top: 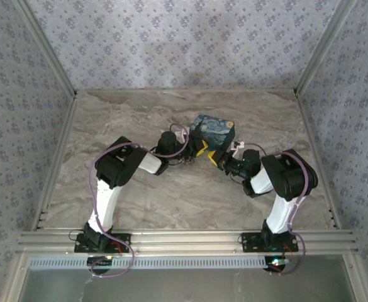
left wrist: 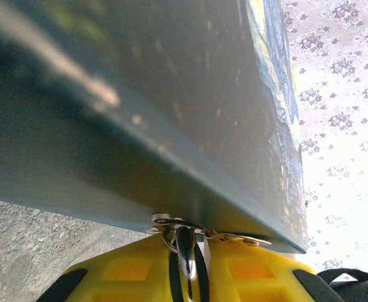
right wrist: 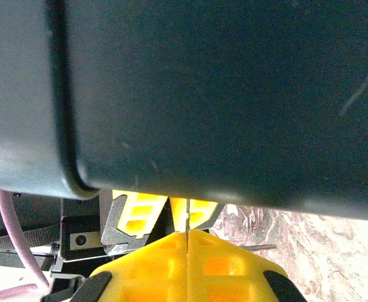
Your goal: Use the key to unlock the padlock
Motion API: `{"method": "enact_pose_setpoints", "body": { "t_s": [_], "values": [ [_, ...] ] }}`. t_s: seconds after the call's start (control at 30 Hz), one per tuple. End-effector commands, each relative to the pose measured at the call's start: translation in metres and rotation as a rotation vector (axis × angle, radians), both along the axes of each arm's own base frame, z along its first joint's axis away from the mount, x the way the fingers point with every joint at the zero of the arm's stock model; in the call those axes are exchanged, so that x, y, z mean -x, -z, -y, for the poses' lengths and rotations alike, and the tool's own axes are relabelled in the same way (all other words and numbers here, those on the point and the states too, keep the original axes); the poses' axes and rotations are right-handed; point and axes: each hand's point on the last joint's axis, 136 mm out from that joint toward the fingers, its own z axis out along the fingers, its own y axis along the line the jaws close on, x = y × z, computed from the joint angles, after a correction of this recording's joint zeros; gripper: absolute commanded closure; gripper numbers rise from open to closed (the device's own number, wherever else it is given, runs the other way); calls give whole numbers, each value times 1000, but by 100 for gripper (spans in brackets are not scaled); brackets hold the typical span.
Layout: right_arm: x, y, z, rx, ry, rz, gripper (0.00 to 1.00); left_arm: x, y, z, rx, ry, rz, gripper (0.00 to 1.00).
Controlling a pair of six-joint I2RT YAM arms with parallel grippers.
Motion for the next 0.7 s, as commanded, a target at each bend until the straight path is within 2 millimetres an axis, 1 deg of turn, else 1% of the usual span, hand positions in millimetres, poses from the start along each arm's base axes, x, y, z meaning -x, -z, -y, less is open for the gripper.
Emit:
{"method": "enact_pose_setpoints", "body": {
  "t_s": [0.0,0.17,0.27,0.43,0.67],
  "values": [
    [-11,-4,1,-10,23,15,100,9,30,-3,-29,15,-104,81],
    [-17,-7,0,-19,24,24,100,10,28,-2,-20,21,-102,82],
    [-19,-6,0,-17,26,18,100,11,27,-1,-15,29,-101,82],
    [-27,-9,4,-63,52,11,100,12,28,0,-1,30,-104,84],
    [-31,-15,1,-98,60,-11,100,11,24,0,13,31,-91,86]
  ]
}}
